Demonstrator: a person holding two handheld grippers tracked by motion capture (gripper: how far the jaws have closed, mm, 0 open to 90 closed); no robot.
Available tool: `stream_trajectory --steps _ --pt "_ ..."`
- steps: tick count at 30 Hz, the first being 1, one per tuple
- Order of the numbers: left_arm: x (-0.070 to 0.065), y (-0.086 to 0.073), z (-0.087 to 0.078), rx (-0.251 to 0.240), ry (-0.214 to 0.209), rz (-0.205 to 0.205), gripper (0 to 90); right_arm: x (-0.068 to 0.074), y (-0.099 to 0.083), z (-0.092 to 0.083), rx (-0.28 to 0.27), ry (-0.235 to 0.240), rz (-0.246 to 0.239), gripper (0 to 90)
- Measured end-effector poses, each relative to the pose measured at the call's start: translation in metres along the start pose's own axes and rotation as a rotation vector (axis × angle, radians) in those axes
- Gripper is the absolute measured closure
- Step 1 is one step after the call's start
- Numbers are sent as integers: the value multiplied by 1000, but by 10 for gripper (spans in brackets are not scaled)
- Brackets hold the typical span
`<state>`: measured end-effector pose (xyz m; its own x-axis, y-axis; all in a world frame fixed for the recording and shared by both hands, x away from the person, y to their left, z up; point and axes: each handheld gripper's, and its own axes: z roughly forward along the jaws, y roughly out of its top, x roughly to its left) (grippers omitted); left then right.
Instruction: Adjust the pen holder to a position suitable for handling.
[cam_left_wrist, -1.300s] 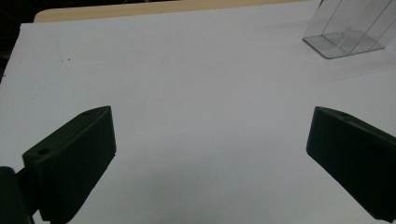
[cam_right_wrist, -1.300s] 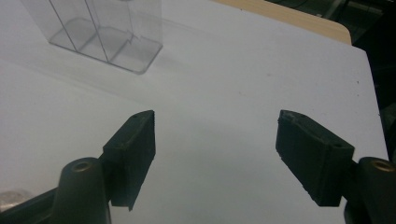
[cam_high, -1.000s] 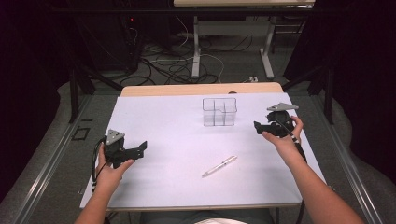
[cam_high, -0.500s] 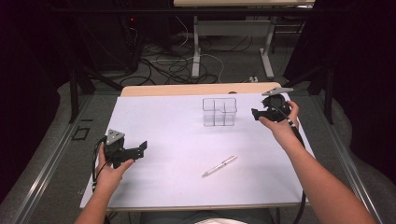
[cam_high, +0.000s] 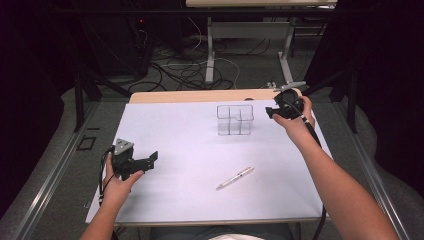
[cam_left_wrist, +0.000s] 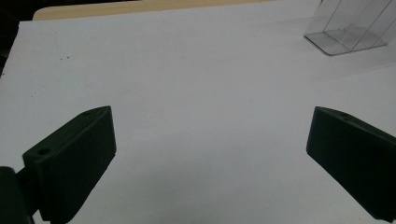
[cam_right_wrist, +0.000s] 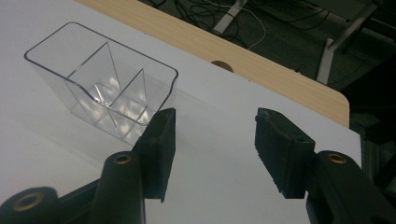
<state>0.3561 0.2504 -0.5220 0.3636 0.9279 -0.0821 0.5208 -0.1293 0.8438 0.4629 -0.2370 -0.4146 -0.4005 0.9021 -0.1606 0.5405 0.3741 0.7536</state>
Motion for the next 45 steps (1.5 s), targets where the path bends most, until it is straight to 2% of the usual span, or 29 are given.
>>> stream_trajectory --steps 2,4,8,13,22,27,30,40,45 --pt "0 0 0 0 -1 1 14 0 3 3 -1 -4 11 478" --pt "0 0 0 0 -1 0 15 0 5 7 -10 -7 21 542" --pt "0 0 1 2 -1 0 14 -1 7 12 -12 -12 27 595" --pt "0 -1 1 5 -2 2 17 0 6 24 12 -28 45 646" --pt "0 -1 3 9 1 3 17 4 5 41 21 -3 32 780" --pt "0 -1 3 9 0 4 17 5 3 48 38 27 34 900" --pt "0 -1 3 6 -4 8 17 4 3 51 34 36 30 900" --pt "0 -2 3 8 3 21 17 8 0 67 68 38 21 900" --pt "-1 -3 4 10 -4 31 11 10 -3 75 76 51 37 900"
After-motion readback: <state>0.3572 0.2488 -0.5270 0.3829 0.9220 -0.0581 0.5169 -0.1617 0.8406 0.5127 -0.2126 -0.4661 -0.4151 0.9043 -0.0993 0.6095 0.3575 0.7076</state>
